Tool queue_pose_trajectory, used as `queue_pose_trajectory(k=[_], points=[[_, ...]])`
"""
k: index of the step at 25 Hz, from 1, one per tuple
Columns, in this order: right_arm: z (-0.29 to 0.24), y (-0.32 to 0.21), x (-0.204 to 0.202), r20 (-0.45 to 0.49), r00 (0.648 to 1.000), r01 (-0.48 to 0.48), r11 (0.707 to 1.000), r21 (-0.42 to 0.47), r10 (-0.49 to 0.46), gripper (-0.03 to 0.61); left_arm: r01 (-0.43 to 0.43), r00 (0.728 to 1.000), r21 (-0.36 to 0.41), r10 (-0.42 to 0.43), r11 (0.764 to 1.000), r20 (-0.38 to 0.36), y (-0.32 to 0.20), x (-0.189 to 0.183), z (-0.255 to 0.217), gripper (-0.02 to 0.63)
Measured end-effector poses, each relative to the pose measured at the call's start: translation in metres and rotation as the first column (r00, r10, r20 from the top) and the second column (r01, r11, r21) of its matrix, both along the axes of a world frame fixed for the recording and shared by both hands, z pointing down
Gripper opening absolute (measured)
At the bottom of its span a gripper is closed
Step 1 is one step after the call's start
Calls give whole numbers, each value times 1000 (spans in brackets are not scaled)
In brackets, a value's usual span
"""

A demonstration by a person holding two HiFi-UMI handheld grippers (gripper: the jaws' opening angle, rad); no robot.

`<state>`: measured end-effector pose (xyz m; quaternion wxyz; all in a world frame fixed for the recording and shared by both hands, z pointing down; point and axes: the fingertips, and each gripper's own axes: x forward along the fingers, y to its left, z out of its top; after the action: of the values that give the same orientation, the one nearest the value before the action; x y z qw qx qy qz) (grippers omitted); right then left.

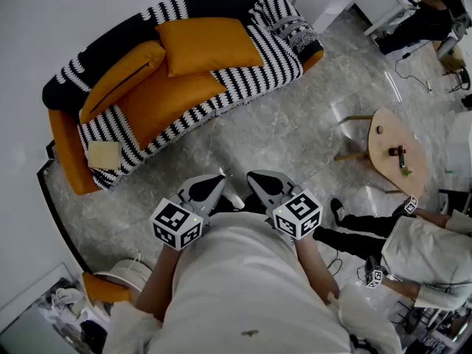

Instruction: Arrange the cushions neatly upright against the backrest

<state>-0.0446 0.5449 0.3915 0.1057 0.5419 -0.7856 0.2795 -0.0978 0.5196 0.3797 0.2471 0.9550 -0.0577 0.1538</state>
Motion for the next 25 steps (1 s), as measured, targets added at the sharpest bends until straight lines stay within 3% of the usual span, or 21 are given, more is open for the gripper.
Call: queue_pose_trajectory(k=[11,17,22,25], points=[[-2,-8,2,-22,1000,-22,1000,-9,22,6,-26,1000,-9,26,1000,-5,-9,2,-5,11],[-3,-10,21,-15,988,-151,988,15,151,6,-46,999,-28,46,999,3,-11,4,1,11],[0,-2,38,-18,985,-170,985,-1,170,8,-45,999,-68,47,997,25,-15,14,9,11],[10,-9,46,7,986,-165,986,-25,165,8,-37,998,-53,39,998,41,-21,24,8,11]])
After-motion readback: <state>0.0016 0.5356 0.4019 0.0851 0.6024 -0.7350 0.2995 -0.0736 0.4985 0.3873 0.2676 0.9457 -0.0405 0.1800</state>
